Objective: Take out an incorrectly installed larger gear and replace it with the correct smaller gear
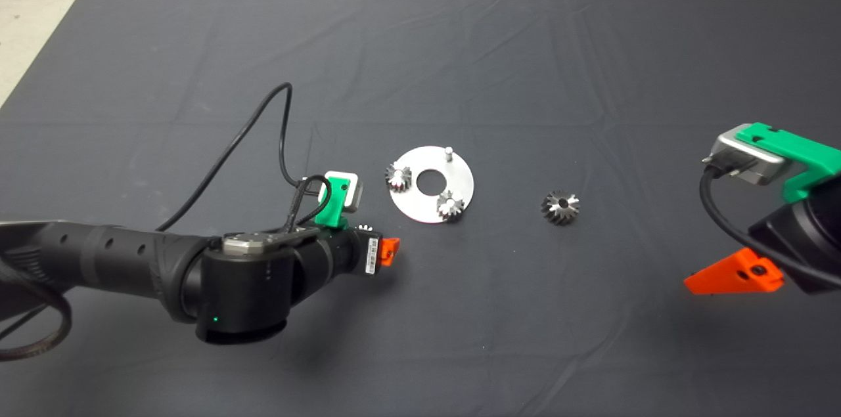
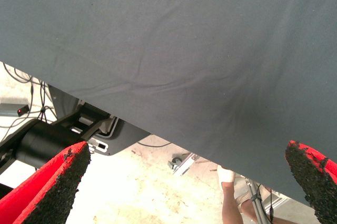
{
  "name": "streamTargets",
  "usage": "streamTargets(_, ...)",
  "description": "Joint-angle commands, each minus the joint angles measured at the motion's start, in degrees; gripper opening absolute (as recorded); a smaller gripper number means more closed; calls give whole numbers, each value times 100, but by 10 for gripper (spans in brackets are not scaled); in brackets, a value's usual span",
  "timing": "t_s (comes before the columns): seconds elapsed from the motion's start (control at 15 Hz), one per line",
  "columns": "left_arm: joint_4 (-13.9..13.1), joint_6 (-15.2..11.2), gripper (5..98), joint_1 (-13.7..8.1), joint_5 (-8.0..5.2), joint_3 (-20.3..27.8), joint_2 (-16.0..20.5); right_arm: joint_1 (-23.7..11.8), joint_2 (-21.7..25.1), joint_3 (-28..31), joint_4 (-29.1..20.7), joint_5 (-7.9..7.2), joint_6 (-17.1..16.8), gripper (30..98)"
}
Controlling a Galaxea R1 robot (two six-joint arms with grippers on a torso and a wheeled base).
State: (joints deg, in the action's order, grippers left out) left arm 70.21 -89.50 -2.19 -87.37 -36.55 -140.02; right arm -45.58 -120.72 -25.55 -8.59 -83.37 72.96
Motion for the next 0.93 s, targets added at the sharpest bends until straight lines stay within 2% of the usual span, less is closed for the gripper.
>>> streamTargets(0.0, 203, 103, 982, 96, -359, -43, 40, -127, 26, 8, -178, 14, 43, 977)
streamTargets(0.27, 239, 187, 944, 105, -360, -78, 40, -127, 26, 8, -178, 14, 43, 977)
streamTargets(0.33, 273, 214, 904, 114, -357, -72, 31, -127, 26, 8, -186, 14, 43, 977)
streamTargets(0.67, 338, 234, 898, 186, -351, -272, 14, -127, 26, 8, -186, 14, 43, 977)
streamTargets(0.87, 458, 379, 898, 219, -351, -264, 5, -127, 35, 8, -186, 14, 43, 977)
